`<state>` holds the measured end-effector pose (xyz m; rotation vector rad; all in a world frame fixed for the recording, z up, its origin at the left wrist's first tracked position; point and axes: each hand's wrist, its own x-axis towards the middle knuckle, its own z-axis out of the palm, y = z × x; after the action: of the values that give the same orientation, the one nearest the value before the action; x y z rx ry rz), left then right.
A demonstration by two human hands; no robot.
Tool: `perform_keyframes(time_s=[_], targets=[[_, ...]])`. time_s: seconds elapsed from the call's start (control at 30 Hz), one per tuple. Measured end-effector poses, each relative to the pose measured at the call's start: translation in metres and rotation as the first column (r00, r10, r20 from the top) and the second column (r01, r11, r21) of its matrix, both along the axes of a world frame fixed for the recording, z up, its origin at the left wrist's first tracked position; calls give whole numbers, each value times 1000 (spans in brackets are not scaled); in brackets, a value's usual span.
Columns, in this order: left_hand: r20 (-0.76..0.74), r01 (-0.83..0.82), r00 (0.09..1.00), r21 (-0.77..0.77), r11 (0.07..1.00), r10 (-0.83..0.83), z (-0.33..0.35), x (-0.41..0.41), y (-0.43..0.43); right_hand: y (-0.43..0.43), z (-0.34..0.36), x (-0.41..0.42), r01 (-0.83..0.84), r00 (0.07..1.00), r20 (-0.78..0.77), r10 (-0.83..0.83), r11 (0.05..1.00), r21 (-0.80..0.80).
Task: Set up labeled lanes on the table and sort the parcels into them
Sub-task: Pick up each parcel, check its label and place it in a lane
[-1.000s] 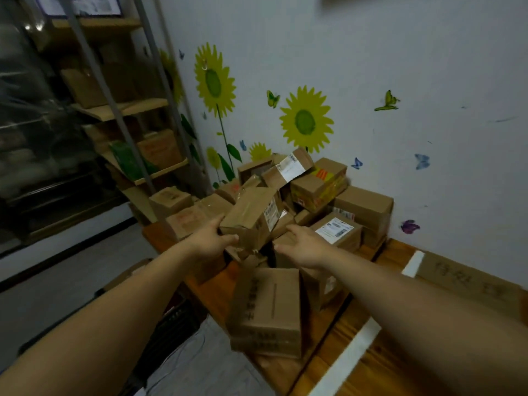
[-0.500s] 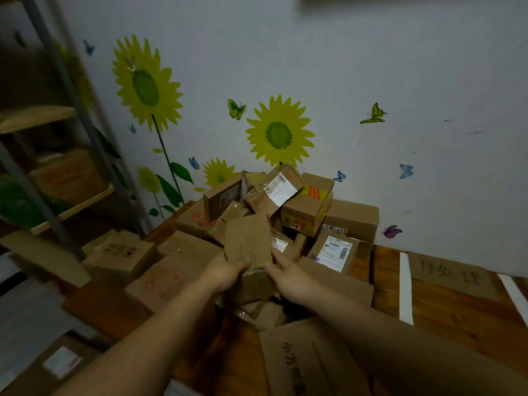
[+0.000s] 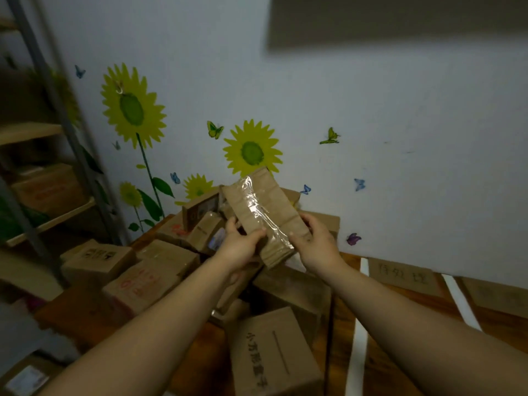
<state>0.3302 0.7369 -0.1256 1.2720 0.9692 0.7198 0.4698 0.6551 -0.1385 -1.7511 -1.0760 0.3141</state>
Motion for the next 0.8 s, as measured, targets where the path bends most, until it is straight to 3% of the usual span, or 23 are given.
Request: perform_keyframes(time_s=[0.1,0.2,0.27,0.33,0.5,0.67,0.8], targets=[[55,46,997,-23,999,-45,12,31,-43,-51,7,27,82,996,16,-84,994,78],[124,-111,987,79,991,101,24,57,-69,-104,13,50,97,990,96,-108,989,109],[55,-156,988,226,962,147,24,70,-73,-136,13,63,77,972,213,-98,992,105],[-64,-57,995,259,964,76,33,80,-96,-163,9,74,82,956,272,-105,992,92],[-188,70,982,243,968,-24,34,94,-141,-216,20,90,193,971,137,-198,980,46],[6,223,974,142,964,-227,35,106,-165,-246,39,95,299,951,37,-307,944,138],[135,298,935,204,933,-328,28,113,-169,-267,46,95,332,941,-132,-311,922,197]])
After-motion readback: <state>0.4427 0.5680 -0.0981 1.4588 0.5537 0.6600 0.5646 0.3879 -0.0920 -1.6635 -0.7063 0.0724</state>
